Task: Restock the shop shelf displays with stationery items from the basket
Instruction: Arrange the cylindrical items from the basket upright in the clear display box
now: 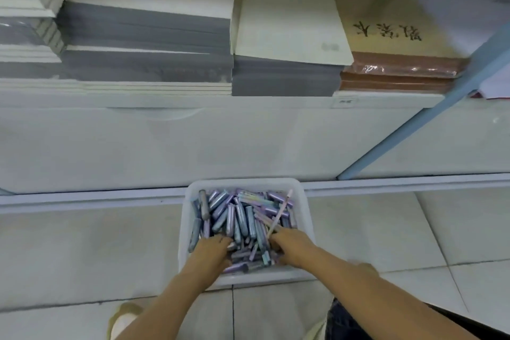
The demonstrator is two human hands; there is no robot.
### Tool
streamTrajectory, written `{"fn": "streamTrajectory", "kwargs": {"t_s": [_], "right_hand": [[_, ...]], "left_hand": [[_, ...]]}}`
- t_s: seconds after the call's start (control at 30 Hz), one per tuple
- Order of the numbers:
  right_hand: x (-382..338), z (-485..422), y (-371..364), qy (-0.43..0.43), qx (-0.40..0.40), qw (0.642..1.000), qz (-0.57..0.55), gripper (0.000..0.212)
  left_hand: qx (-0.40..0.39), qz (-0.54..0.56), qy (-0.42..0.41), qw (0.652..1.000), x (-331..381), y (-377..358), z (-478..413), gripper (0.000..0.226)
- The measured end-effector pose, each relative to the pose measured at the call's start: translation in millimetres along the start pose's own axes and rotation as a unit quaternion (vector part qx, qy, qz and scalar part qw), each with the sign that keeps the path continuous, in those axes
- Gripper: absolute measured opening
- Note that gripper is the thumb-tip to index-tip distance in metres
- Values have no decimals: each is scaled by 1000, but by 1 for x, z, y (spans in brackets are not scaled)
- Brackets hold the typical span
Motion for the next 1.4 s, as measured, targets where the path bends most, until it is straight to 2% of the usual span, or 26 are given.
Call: {"fn": "streamTrajectory", "kwargs": {"t_s": [0.1,0.17,0.23,0.33,0.4,0.53,0.6,0.7,0.77,0.8,0.9,0.97,1.0,1.07,1.13,1.3,1.37,1.4], "right_hand": [[8,-2,10,14,26,992,-122,15],[10,0,26,23,72,967,-245,17],[5,1,40,38,107,920,-376,16],[-14,0,50,49,115,850,-512,26],[-26,-1,56,53,119,819,-559,26],[-39,1,63,55,135,755,-639,24],[-44,2,62,56,133,743,-654,26],[-49,-2,64,66,119,758,-638,23],[-41,-10,66,49,131,785,-603,26],[-32,-15,65,24,145,800,-582,28],[-9,-30,55,-63,174,873,-451,43],[-15,-41,44,-62,168,923,-341,59],[-20,-45,39,-61,171,936,-303,66],[-26,-51,35,-66,195,945,-252,70],[-27,-53,34,-64,210,945,-241,63],[-19,-51,42,-22,210,936,-282,23],[-15,-50,41,-23,193,936,-292,17],[-14,-49,41,-24,185,940,-284,20]], "left_hand": [[25,83,13,996,-7,7,4,43],[63,218,26,974,-11,18,7,37],[91,349,57,931,-17,30,9,21],[100,526,115,837,-24,33,9,14],[105,579,128,798,-23,33,10,13],[95,623,122,767,-21,29,12,16],[69,658,95,743,-18,30,12,22],[33,660,69,747,-14,31,13,22],[45,662,99,742,-24,28,12,24],[59,672,125,728,-31,26,13,25],[97,686,187,696,-53,18,17,19],[107,695,201,682,-59,14,17,18],[110,694,205,682,-61,12,17,18],[117,684,215,687,-65,10,16,16],[119,678,222,691,-66,9,15,16],[103,675,234,692,-67,5,13,16],[100,678,236,690,-66,4,12,13],[101,679,237,688,-66,4,12,11]]}}
Point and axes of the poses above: each hand's wrist, its own z-axis away from the middle knuckle, its own y-axis out of the back of the hand, x = y × z, the point moved 9 cm from there along -z, towards the middle knuckle, and after that the axes turned 1 degree about y, right-handed, at the moved point
